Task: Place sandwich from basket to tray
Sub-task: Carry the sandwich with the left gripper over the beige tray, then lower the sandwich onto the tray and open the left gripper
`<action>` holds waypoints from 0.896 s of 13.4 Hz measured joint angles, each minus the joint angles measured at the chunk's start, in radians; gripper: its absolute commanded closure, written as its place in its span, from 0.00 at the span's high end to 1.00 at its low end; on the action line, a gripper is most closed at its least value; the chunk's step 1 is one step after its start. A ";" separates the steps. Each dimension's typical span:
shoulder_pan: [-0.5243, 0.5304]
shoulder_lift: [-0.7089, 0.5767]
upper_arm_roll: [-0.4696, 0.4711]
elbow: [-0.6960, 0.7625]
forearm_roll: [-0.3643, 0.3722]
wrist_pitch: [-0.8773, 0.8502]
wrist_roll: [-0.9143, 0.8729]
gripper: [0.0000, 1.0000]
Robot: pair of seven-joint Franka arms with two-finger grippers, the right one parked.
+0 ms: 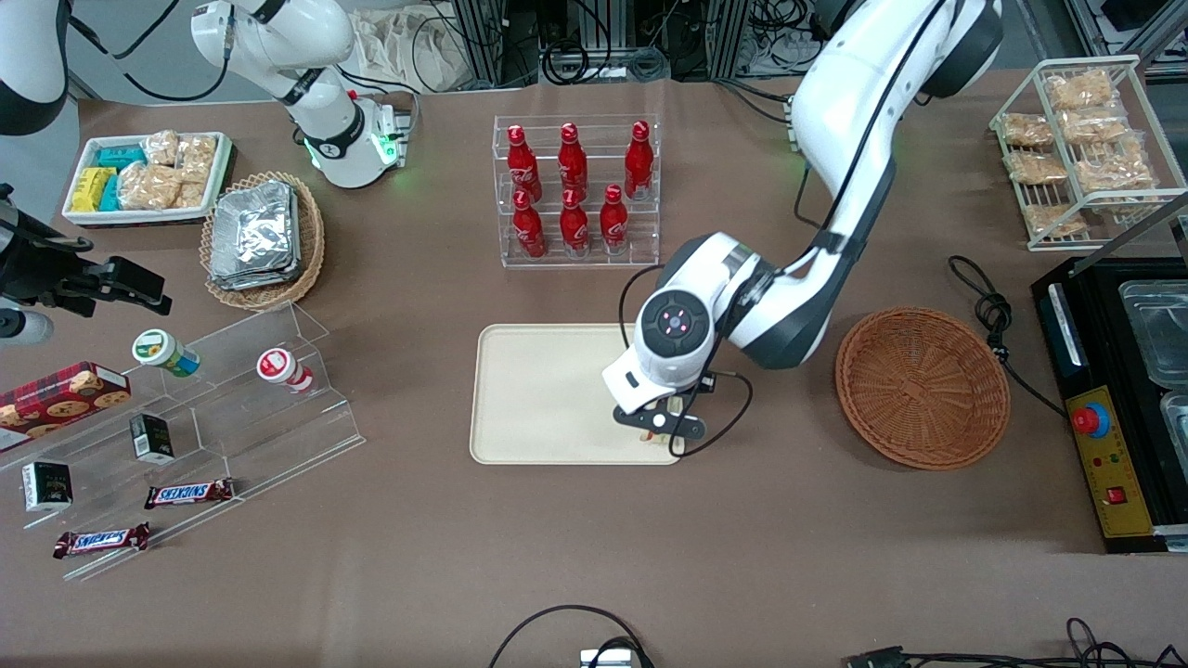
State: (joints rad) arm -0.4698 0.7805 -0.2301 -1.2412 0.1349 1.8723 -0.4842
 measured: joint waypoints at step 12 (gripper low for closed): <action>-0.016 0.067 0.008 0.062 0.008 0.056 -0.136 1.00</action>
State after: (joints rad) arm -0.4863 0.8475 -0.2217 -1.1792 0.1433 1.9284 -0.6206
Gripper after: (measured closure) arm 0.026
